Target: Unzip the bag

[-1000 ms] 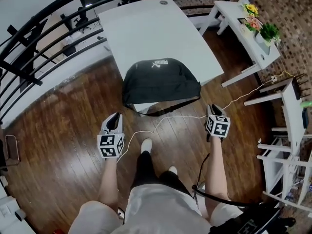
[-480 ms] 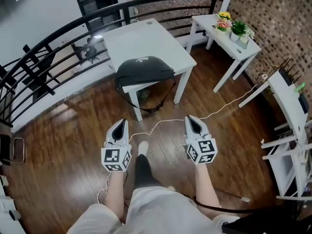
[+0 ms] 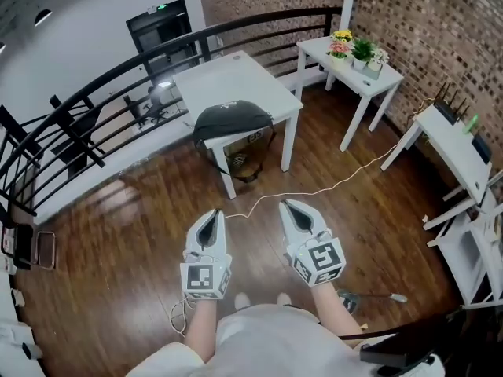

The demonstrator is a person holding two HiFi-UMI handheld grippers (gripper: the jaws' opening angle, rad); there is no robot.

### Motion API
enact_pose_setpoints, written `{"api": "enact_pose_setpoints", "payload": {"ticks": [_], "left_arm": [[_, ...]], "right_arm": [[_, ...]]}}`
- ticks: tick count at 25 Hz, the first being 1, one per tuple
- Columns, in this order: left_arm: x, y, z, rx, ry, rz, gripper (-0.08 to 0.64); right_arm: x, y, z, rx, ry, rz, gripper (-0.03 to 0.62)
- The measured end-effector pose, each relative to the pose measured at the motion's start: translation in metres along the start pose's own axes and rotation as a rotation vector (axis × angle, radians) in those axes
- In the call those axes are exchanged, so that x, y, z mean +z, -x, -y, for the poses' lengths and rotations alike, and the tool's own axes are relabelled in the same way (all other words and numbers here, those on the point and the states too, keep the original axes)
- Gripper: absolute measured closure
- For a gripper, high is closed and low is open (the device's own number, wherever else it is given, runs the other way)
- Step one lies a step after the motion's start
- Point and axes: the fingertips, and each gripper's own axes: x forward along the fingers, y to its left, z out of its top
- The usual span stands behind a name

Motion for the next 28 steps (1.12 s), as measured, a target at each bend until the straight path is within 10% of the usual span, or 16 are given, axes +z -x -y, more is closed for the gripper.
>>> {"api": "enact_pose_setpoints", "payload": {"ticks": [20, 28], "left_arm": [[0.018, 0.053, -0.019, -0.021, 0.013, 0.025, 0.543], [0.011, 0.057, -0.018, 0.048, 0.058, -0.009, 0.543]], "right_arm": [[0.008, 0.006, -0.05, -0.099, 0.063, -0.022, 0.601], [0.004, -0.022, -0.065, -0.02, 0.043, -0.043, 0.601]]}}
